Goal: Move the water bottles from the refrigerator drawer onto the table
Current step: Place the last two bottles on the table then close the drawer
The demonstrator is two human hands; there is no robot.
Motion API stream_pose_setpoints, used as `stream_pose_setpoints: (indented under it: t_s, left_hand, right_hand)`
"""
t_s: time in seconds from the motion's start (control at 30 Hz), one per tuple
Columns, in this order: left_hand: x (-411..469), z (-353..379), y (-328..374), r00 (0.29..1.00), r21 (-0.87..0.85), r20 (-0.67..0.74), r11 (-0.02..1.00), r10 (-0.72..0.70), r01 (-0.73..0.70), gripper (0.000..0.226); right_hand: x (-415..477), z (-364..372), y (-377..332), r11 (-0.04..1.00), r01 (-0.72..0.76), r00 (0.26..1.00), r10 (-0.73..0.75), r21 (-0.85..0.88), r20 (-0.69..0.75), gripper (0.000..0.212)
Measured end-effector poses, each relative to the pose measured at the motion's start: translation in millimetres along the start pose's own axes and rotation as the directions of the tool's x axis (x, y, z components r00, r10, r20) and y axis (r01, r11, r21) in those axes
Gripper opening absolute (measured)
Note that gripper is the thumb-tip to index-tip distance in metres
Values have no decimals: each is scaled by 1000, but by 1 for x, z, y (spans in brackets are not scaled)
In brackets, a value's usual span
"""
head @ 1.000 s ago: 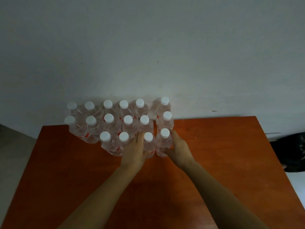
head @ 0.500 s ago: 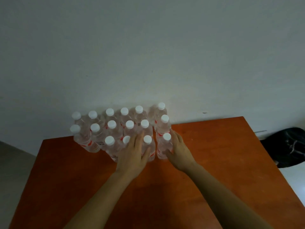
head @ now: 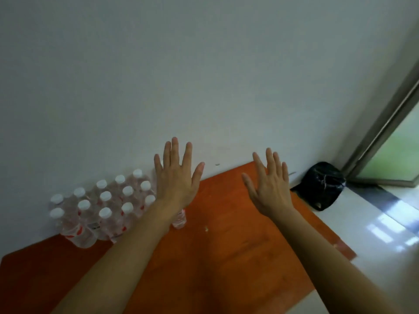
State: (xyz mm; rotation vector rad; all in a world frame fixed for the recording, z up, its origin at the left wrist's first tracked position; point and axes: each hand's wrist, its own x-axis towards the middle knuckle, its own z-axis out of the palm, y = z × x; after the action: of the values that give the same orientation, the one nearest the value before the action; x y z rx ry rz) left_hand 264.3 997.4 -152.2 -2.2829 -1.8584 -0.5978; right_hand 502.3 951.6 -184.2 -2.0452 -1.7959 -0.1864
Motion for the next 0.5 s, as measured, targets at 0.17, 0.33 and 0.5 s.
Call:
stream_pose_setpoints:
  t_s: [0.17, 0.33, 0.5]
  left_hand:
    - [-39, -41, 143, 977, -106, -137, 978, 164, -180, 71]
    - [-124, -66, 306, 898, -268, -146, 857, 415, -440, 74]
    - [-203, -65, 451, 783, -354, -131, 709, 608, -609, 71]
  right_hand:
    - [-86, -103, 103, 984, -176, 972, 169, -29, -165, 73]
    - [-216, -197, 221, 926, -366, 897, 325, -95, -299, 70]
    - [-343, -265, 324, 813, -577, 768, 507, -79, -391, 68]
